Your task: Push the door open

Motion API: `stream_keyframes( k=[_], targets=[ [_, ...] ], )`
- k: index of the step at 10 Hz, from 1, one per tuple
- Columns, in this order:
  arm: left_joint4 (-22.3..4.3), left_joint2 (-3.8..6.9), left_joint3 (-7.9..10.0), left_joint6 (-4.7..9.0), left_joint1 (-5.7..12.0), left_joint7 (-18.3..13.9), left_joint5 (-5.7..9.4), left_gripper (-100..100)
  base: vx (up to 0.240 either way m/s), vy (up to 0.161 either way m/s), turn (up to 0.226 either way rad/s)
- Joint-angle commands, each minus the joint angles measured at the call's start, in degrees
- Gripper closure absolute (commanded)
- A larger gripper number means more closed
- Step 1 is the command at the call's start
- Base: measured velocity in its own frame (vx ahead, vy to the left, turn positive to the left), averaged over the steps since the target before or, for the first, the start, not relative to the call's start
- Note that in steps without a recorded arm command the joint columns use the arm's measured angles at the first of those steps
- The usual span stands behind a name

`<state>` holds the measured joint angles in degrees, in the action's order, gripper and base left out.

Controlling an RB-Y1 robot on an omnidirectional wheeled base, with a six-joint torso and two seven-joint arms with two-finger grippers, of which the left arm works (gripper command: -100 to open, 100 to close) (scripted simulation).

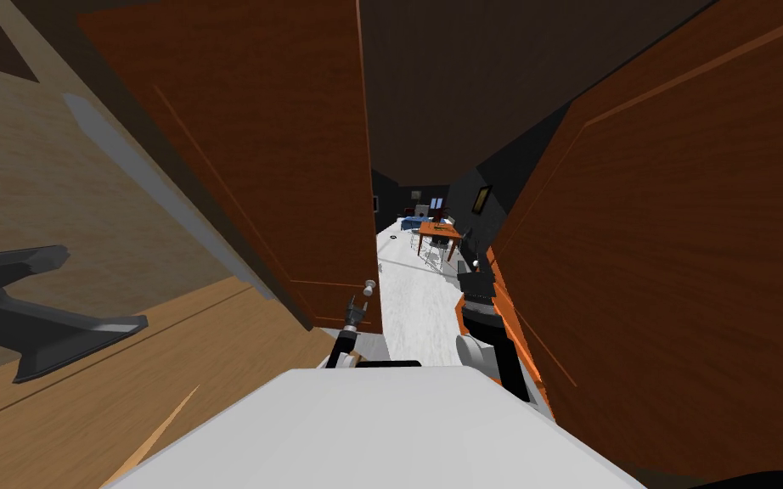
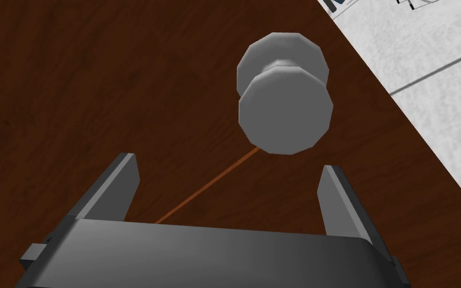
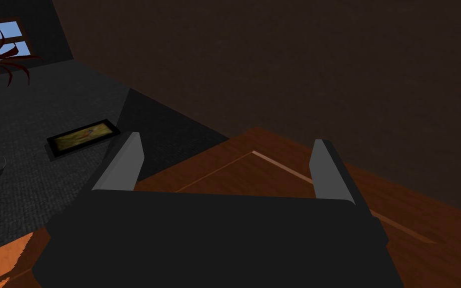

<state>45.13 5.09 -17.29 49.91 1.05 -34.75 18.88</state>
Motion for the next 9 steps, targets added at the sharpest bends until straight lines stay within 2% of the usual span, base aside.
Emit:
stream_keyframes(
  k=[1,2,3,5,6,7,8,9],
  targets=[
    [-0.2,-0.13,-0.37,-0.17,0.34,-2.2,0.76,-100,-0.051,0.029,-0.016],
    [-0.6,-0.35,-1.01,-0.33,0.78,-4.2,1.98,-100,-0.05,0.028,-0.024],
    [-0.6,-0.35,-1.01,-0.33,0.78,-4.6,1.98,-100,-0.037,0.019,-0.014],
    [-1.2,-0.81,-2.21,-0.63,1.62,-8.4,4.27,-100,-0.048,0.021,-0.033],
    [-1.2,-0.81,-2.21,-0.63,1.62,-9.4,4.27,-100,-0.041,0.021,-0.012],
    [-1.5,-1.03,-2.82,-0.78,2.03,-11.4,5.41,-100,-0.049,0.025,-0.017],
    [-1.5,-1.03,-2.82,-0.78,2.03,-11.8,5.41,-100,-0.04,0.021,-0.015],
    [-1.8,-1.25,-3.36,-0.92,2.41,-14.1,6.45,-100,-0.041,0.016,-0.023]
  ],
)
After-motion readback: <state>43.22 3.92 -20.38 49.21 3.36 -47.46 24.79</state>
